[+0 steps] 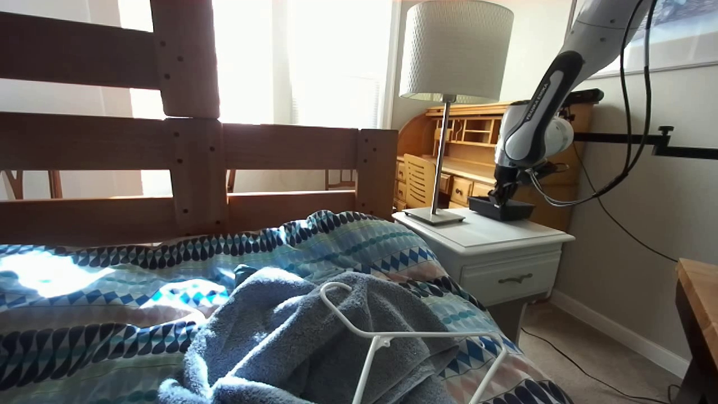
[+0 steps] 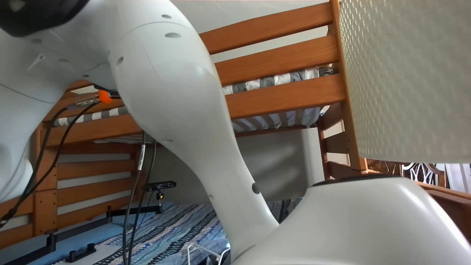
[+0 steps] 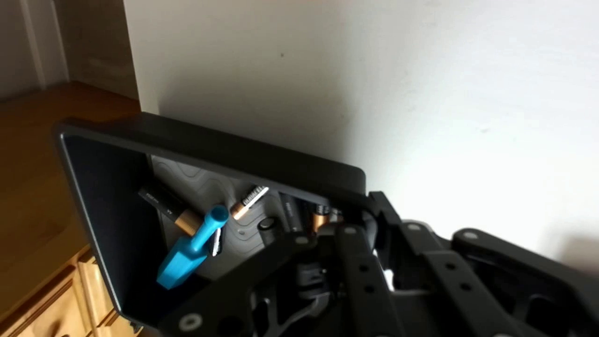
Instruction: Move the black box to the left.
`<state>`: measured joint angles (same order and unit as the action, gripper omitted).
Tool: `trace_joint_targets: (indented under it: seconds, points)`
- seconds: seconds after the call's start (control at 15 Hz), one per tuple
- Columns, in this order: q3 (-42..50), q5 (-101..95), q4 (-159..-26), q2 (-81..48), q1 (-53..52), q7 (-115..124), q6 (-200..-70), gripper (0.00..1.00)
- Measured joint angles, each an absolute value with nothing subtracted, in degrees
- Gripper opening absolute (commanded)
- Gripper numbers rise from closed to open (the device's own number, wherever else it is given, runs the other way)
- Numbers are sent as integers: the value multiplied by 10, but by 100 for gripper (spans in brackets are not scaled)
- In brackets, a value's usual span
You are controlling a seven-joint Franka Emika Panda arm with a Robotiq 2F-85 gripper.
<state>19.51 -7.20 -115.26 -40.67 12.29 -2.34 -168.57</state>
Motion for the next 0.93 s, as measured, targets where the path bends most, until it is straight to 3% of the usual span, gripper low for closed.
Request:
trace_joint_targets:
  seconds: [0.93]
  points:
    - [266,-105,-1296,-333,-2,-21,-1708,3]
